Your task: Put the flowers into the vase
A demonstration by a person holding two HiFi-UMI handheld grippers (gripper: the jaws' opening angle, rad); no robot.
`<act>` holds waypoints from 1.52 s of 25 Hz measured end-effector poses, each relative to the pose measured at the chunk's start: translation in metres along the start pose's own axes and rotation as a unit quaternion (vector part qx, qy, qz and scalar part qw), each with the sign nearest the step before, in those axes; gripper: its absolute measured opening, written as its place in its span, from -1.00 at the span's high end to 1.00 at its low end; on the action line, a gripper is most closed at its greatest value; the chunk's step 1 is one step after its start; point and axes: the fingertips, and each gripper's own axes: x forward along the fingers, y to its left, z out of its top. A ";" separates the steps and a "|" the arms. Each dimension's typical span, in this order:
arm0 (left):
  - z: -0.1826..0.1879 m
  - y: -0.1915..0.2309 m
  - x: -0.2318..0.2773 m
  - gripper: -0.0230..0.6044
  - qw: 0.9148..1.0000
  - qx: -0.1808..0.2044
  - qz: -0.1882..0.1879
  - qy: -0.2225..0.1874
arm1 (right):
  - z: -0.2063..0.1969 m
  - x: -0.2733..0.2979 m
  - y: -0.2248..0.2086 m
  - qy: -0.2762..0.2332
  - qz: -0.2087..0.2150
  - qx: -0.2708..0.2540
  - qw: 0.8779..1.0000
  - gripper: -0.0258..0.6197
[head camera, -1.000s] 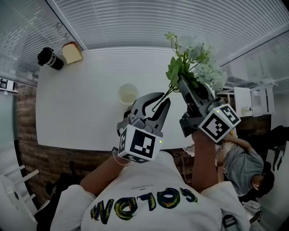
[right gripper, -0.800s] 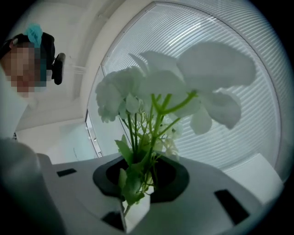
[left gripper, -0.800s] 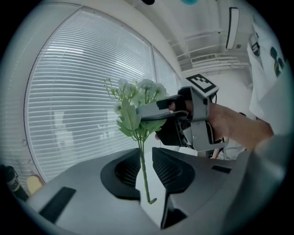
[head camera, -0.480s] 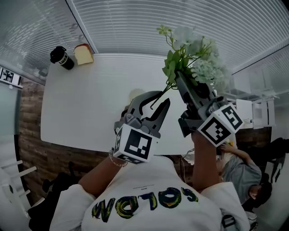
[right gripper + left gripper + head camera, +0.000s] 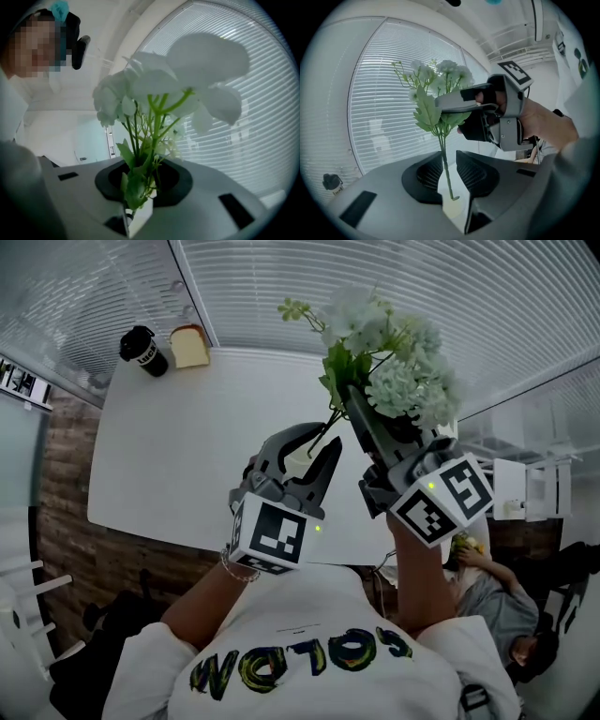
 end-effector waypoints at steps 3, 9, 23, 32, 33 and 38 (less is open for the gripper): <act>-0.021 0.017 -0.008 0.60 1.000 -0.006 0.008 0.008 | -0.019 0.020 0.010 0.005 0.000 -0.015 1.000 0.64; -0.050 0.033 -0.009 0.60 0.999 -0.021 0.009 0.027 | -0.050 0.040 0.009 0.020 -0.005 -0.007 1.000 0.64; -0.095 0.034 -0.004 0.45 0.997 -0.028 -0.004 0.071 | -0.099 0.051 0.002 0.047 -0.012 0.015 0.999 0.63; -0.113 0.032 0.004 0.37 0.996 -0.037 -0.002 0.081 | -0.130 0.051 -0.010 0.067 -0.018 0.032 0.997 0.63; -0.113 0.032 0.005 0.37 0.996 -0.038 -0.002 0.081 | -0.133 0.051 -0.011 0.070 -0.018 0.034 0.997 0.63; -0.111 0.036 0.001 0.39 0.996 -0.043 0.002 0.080 | -0.141 0.052 -0.008 0.077 -0.015 0.045 0.996 0.62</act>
